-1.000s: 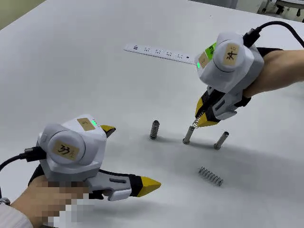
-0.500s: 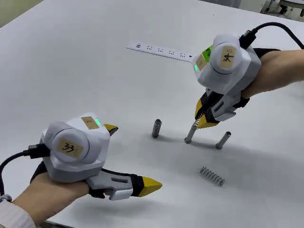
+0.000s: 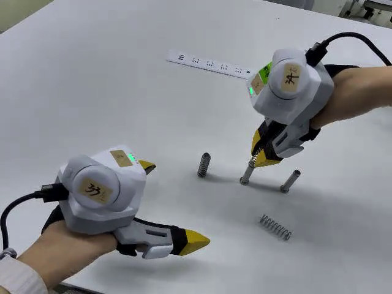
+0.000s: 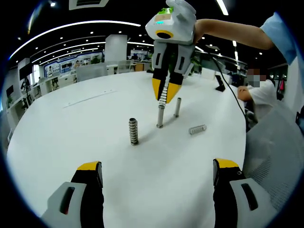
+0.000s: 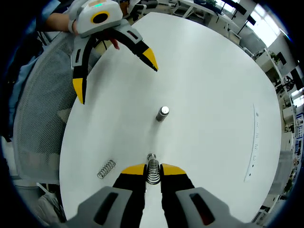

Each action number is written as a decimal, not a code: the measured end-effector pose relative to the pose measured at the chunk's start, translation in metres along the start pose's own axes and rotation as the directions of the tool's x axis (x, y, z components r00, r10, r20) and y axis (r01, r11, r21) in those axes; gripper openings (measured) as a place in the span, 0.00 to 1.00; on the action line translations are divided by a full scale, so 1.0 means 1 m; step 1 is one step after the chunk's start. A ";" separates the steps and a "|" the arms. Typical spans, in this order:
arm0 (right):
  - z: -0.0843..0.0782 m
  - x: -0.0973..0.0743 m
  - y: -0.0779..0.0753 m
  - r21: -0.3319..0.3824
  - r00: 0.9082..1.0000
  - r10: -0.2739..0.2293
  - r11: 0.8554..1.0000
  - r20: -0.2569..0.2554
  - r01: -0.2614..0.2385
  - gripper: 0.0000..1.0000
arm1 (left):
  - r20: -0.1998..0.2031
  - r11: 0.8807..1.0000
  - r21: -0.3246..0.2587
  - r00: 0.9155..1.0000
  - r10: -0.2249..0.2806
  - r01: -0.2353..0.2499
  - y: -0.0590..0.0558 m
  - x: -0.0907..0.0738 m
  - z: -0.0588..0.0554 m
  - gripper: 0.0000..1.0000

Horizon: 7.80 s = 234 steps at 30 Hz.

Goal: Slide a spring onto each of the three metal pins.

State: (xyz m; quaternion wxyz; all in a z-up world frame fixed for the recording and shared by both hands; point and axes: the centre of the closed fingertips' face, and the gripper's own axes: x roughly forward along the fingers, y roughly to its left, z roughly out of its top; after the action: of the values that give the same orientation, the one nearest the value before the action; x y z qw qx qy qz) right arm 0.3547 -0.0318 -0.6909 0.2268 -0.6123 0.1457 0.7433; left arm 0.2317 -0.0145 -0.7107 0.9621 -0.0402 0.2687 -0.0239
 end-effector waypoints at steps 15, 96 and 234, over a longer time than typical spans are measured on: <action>-0.004 0.025 -0.001 -0.028 0.998 0.028 0.999 -0.049 -0.029 0.13 | -0.009 1.000 0.012 1.000 -0.005 0.005 0.000 0.000 -0.002 0.99; -0.004 0.041 0.010 0.146 0.973 -0.112 0.986 0.202 0.083 0.99 | 0.012 0.999 -0.014 0.999 -0.034 0.035 -0.008 0.002 0.001 0.97; -0.083 -0.016 0.155 0.881 0.677 -0.667 0.469 0.310 0.058 0.95 | -0.612 0.585 0.512 0.745 -0.266 0.629 -0.105 0.124 0.013 0.11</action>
State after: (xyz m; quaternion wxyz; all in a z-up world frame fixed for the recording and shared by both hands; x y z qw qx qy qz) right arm 0.3476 -0.2078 -0.7016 0.6805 -0.1676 0.2431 0.6706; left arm 0.3420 -0.1266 -0.7541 0.7673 0.2603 0.4447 -0.3818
